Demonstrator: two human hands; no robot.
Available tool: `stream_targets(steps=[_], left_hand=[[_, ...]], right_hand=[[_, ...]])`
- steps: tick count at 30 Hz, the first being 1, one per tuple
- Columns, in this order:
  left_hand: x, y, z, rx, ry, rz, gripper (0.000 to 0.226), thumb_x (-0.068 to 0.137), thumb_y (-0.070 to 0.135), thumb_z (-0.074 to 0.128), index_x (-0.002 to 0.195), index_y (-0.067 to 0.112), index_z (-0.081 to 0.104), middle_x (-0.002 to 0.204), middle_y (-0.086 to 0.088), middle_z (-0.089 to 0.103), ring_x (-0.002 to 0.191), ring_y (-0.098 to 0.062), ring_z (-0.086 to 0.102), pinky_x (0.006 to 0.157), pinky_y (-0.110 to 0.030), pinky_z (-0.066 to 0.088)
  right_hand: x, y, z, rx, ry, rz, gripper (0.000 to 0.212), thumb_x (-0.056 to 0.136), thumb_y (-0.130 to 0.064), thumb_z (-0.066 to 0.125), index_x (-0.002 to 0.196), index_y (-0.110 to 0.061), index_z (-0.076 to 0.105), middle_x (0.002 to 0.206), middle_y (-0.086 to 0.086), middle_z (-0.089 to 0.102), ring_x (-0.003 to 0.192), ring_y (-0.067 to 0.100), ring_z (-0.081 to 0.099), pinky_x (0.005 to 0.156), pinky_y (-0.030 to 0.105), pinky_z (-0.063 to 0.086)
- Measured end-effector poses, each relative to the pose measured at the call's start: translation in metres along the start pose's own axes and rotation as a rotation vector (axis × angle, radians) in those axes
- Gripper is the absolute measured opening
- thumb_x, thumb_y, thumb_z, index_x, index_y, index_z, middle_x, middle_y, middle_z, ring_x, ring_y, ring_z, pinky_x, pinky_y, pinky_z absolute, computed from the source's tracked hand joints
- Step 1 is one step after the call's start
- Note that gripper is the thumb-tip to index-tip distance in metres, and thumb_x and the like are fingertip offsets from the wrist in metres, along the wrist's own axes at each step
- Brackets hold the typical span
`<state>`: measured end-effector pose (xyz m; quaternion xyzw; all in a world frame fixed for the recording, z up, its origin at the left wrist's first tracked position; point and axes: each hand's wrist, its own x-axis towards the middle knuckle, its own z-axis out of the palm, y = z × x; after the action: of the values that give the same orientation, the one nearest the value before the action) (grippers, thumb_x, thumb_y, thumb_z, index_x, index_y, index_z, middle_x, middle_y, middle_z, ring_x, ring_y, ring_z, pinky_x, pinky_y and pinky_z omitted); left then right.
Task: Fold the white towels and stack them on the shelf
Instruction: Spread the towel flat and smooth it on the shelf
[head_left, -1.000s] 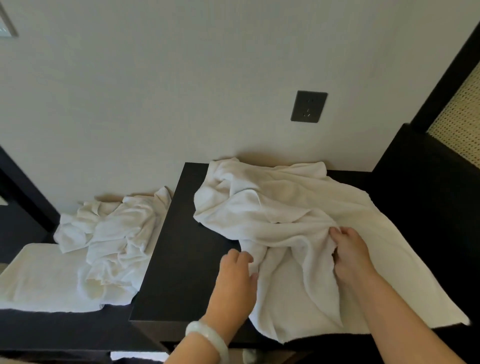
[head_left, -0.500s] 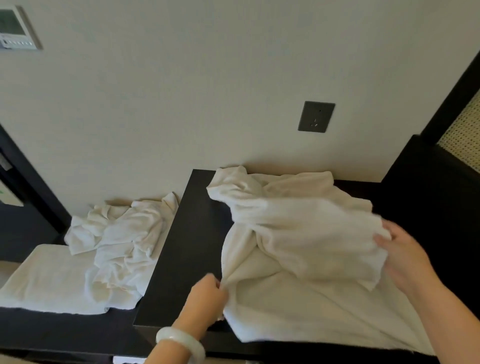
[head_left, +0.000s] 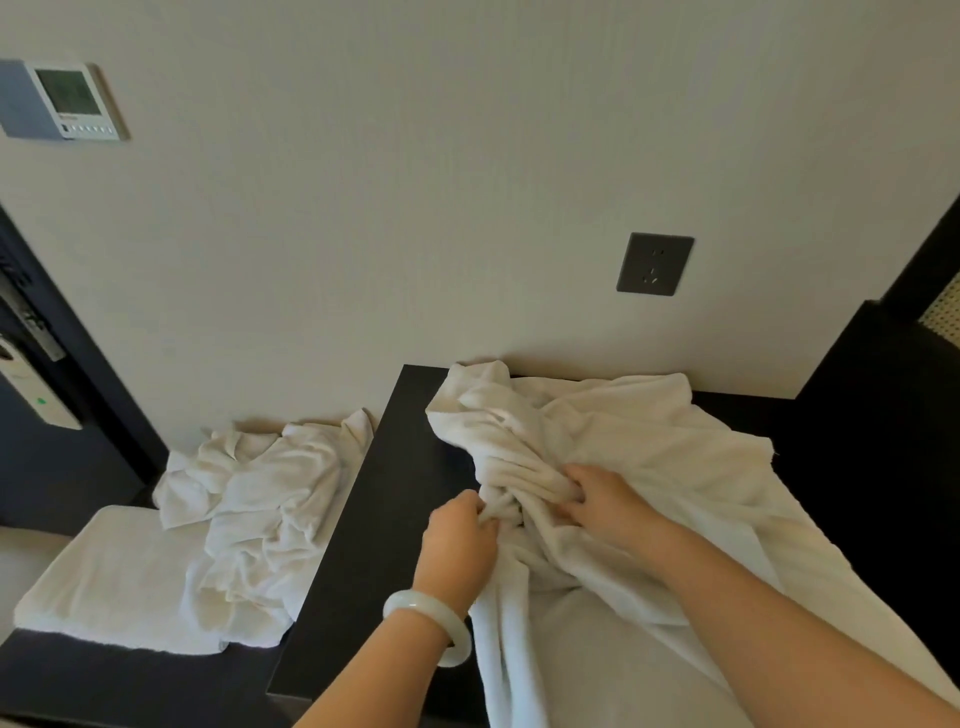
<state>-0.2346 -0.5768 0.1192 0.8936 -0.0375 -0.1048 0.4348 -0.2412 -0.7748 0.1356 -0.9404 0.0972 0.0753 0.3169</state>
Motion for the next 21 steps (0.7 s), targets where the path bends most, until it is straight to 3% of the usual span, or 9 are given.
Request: stream_targets(steps=[1, 3, 6, 8, 10, 12, 15, 17, 21], left_hand=[[-0.002, -0.004, -0.010, -0.054, 0.061, -0.006, 0.016, 0.094, 0.021, 0.055, 0.078, 0.016, 0.055, 0.076, 0.001, 0.058, 0.060, -0.008, 0.049, 0.046, -0.012, 0.039], [-0.006, -0.018, -0.032, -0.191, 0.199, -0.070, 0.013, 0.092, 0.024, 0.058, 0.081, 0.017, 0.060, 0.077, -0.003, 0.063, 0.063, -0.012, 0.054, 0.047, -0.014, 0.042], [-0.014, -0.053, -0.063, -0.407, 0.315, -0.239, 0.009, 0.094, 0.023, 0.059, 0.088, 0.017, 0.062, 0.086, -0.008, 0.064, 0.077, -0.022, 0.059, 0.059, -0.030, 0.045], [-0.016, -0.075, -0.080, -0.474, 0.367, -0.327, 0.009, 0.096, 0.021, 0.057, 0.095, 0.014, 0.062, 0.094, -0.010, 0.064, 0.083, -0.025, 0.057, 0.067, -0.036, 0.045], [-0.017, -0.093, -0.093, -0.454, 0.377, -0.372, 0.012, 0.097, 0.019, 0.055, 0.102, 0.009, 0.061, 0.098, -0.011, 0.062, 0.083, -0.024, 0.054, 0.070, -0.037, 0.043], [-0.017, -0.103, -0.100, -0.363, 0.335, -0.372, 0.015, 0.098, 0.018, 0.053, 0.106, 0.007, 0.059, 0.095, -0.010, 0.060, 0.080, -0.022, 0.052, 0.064, -0.034, 0.039], [-0.015, -0.103, -0.101, -0.252, 0.210, -0.323, 0.022, 0.096, 0.027, 0.057, 0.108, 0.010, 0.060, 0.095, -0.006, 0.061, 0.084, -0.022, 0.055, 0.066, -0.033, 0.041], [-0.016, -0.094, -0.103, -0.319, 0.132, -0.292, 0.021, 0.092, 0.035, 0.065, 0.099, 0.015, 0.067, 0.094, -0.005, 0.067, 0.088, -0.023, 0.060, 0.071, -0.034, 0.046], [-0.024, -0.083, -0.110, -0.493, -0.040, -0.231, 0.014, 0.085, 0.033, 0.074, 0.092, 0.021, 0.076, 0.089, 0.001, 0.076, 0.087, -0.018, 0.070, 0.072, -0.029, 0.052]], right_hand=[[0.005, 0.002, -0.013, 0.029, 0.117, -0.004, 0.030, 0.092, -0.020, 0.068, 0.119, -0.007, 0.065, 0.121, 0.011, 0.065, 0.116, 0.027, 0.059, 0.096, 0.035, 0.046], [0.010, 0.004, -0.058, 0.127, 0.414, 0.014, 0.001, 0.091, -0.008, 0.066, 0.090, -0.008, 0.067, 0.092, 0.016, 0.068, 0.091, 0.031, 0.065, 0.076, 0.036, 0.047], [0.004, 0.008, -0.145, 0.302, 0.770, 0.045, 0.009, 0.089, 0.000, 0.060, 0.085, -0.008, 0.061, 0.081, 0.017, 0.065, 0.069, 0.031, 0.063, 0.061, 0.032, 0.048], [-0.004, 0.018, -0.189, 0.217, 0.881, 0.080, 0.009, 0.085, -0.002, 0.061, 0.086, -0.011, 0.062, 0.085, 0.014, 0.064, 0.068, 0.022, 0.057, 0.058, 0.029, 0.044], [-0.010, 0.034, -0.211, 0.097, 0.829, 0.142, 0.006, 0.086, -0.006, 0.065, 0.091, -0.009, 0.065, 0.091, 0.016, 0.065, 0.082, 0.029, 0.059, 0.068, 0.035, 0.043], [-0.017, 0.041, -0.215, 0.036, 0.666, 0.168, 0.005, 0.087, -0.009, 0.069, 0.091, -0.007, 0.066, 0.091, 0.016, 0.065, 0.092, 0.034, 0.061, 0.071, 0.037, 0.042], [-0.033, 0.035, -0.196, -0.040, 0.339, 0.193, 0.010, 0.082, -0.015, 0.080, 0.083, -0.014, 0.069, 0.080, 0.006, 0.068, 0.083, 0.027, 0.064, 0.067, 0.032, 0.043], [-0.046, 0.026, -0.173, -0.167, 0.152, 0.179, 0.013, 0.078, -0.024, 0.084, 0.074, -0.020, 0.072, 0.072, 0.000, 0.069, 0.076, 0.020, 0.065, 0.063, 0.030, 0.044], [-0.065, 0.025, -0.114, -0.471, -0.116, 0.175, 0.030, 0.073, -0.034, 0.083, 0.065, -0.024, 0.056, 0.080, -0.008, 0.056, 0.071, 0.009, 0.054, 0.064, 0.024, 0.046]])
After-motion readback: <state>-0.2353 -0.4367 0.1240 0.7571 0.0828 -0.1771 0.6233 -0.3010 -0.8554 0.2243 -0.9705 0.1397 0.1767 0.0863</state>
